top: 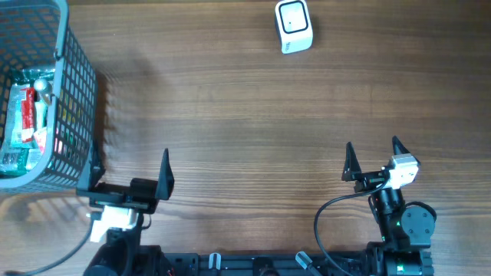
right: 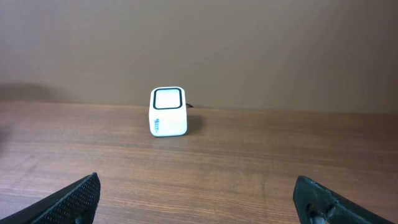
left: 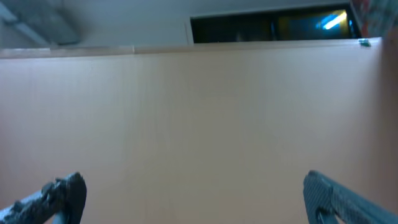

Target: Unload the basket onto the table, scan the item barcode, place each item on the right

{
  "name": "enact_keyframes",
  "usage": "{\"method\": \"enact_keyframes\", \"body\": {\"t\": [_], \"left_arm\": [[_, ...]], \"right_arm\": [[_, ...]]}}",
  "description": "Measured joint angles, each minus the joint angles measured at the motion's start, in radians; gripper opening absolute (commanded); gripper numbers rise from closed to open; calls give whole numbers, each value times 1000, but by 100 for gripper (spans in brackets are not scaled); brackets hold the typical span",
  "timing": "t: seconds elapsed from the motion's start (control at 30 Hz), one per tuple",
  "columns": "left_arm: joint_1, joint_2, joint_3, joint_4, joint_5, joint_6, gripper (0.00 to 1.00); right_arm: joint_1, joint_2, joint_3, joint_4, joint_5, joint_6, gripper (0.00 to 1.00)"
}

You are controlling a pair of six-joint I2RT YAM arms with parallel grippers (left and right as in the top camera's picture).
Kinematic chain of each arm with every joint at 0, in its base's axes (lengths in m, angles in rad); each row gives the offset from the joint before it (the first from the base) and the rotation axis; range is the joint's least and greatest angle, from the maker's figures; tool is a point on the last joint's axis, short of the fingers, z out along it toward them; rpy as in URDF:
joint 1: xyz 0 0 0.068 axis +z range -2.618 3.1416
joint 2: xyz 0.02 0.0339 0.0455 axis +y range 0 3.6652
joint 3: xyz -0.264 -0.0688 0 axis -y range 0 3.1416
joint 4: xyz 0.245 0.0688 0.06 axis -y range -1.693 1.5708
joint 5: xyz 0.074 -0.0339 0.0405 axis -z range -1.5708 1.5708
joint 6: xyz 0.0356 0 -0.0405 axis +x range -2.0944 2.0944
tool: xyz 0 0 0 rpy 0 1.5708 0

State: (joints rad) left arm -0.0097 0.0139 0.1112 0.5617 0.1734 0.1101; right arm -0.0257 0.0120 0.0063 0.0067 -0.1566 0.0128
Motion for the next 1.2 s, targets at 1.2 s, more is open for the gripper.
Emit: {"method": "enact_keyframes", "body": {"t": [1.2], "left_arm": [[596,1467,1688,-1433,-84,2,96]], "right_arm": [[-3,1,0,0,0,0,100]]}}
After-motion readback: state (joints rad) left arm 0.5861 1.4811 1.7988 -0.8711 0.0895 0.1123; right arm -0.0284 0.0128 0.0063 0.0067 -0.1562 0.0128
